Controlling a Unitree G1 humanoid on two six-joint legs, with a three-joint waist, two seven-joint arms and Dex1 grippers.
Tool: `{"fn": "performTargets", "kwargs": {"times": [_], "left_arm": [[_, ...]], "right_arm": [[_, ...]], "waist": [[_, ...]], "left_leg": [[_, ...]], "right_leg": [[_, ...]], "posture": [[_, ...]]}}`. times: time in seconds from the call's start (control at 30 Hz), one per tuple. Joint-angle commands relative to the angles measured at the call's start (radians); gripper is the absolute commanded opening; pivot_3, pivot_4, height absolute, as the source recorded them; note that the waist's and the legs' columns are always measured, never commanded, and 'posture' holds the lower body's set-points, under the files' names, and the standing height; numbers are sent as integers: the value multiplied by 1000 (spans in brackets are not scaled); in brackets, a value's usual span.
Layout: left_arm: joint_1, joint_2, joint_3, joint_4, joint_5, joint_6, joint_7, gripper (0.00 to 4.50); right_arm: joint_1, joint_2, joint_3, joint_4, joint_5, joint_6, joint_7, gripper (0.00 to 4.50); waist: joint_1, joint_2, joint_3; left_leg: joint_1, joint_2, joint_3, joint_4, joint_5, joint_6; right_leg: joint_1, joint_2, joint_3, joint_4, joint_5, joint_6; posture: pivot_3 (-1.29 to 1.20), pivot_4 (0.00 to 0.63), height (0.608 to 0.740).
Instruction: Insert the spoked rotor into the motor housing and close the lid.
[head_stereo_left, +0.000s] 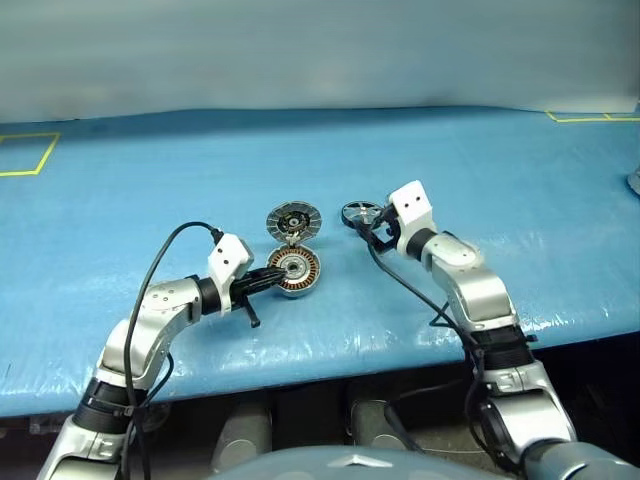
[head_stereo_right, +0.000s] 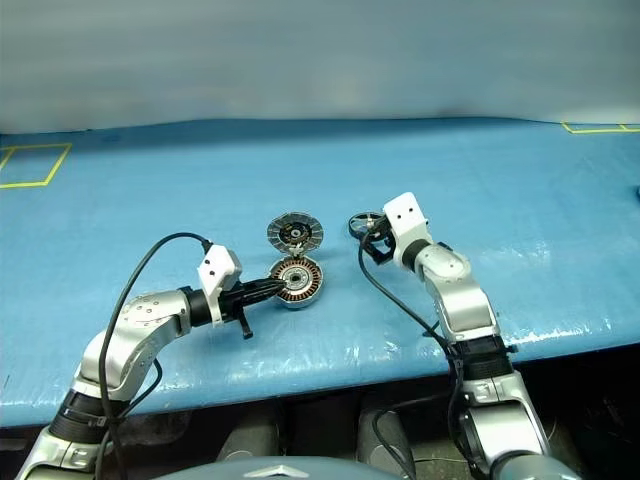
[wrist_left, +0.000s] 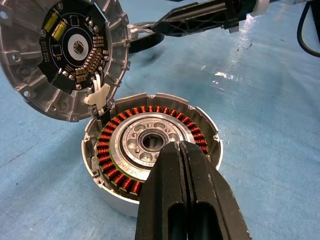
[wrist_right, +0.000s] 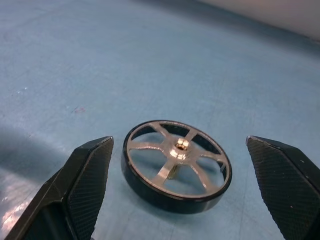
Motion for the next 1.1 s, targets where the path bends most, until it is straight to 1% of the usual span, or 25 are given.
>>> {"fn": "performTargets", "kwargs": {"times": [0.03,0.23,0.47,0.6,0.9,1.0,1.1], "left_arm": [[11,-1,10,-47,1,-28,13,35],[24,4,11,-51,3,-32,24,35],[22,9,17,-53,-4,-30,28,35],[20,7,15,-48,-5,-28,30,35],[29,5,22,-46,-10,-21,38,35],[31,5,21,-47,-11,-20,40,35],[31,5,23,-47,-11,-18,44,35]], "right_arm": [[-77,-7,-33,76,15,4,12,4500],[-118,-17,1,199,-14,12,42,4500],[-99,-17,14,212,-25,27,53,4500],[-86,-28,38,200,-53,22,51,4500],[-47,-42,82,87,-146,-25,-6,4500],[-47,-31,69,75,-142,-30,-17,4500],[-49,-23,67,94,-123,-17,3,4500]], "waist": [[-1,0,0],[0,0,0],[-5,0,0],[-5,0,0],[-6,0,0],[-6,0,0],[-6,0,0]], "left_leg": [[0,0,0,0,0,0],[0,0,0,0,0,1],[0,0,1,0,0,1],[0,0,1,0,0,1],[0,0,1,0,0,1],[0,0,1,0,0,1],[0,0,1,0,0,1]], "right_leg": [[0,0,0,0,0,0],[0,0,0,0,0,0],[0,0,1,0,1,2],[0,0,1,0,2,3],[-1,0,1,0,2,3],[-1,0,1,0,2,3],[-1,0,1,0,2,3]], "posture": [[0,150,740],[0,150,740],[0,150,740],[0,150,740],[0,150,740],[0,150,740],[0,150,740]]}}
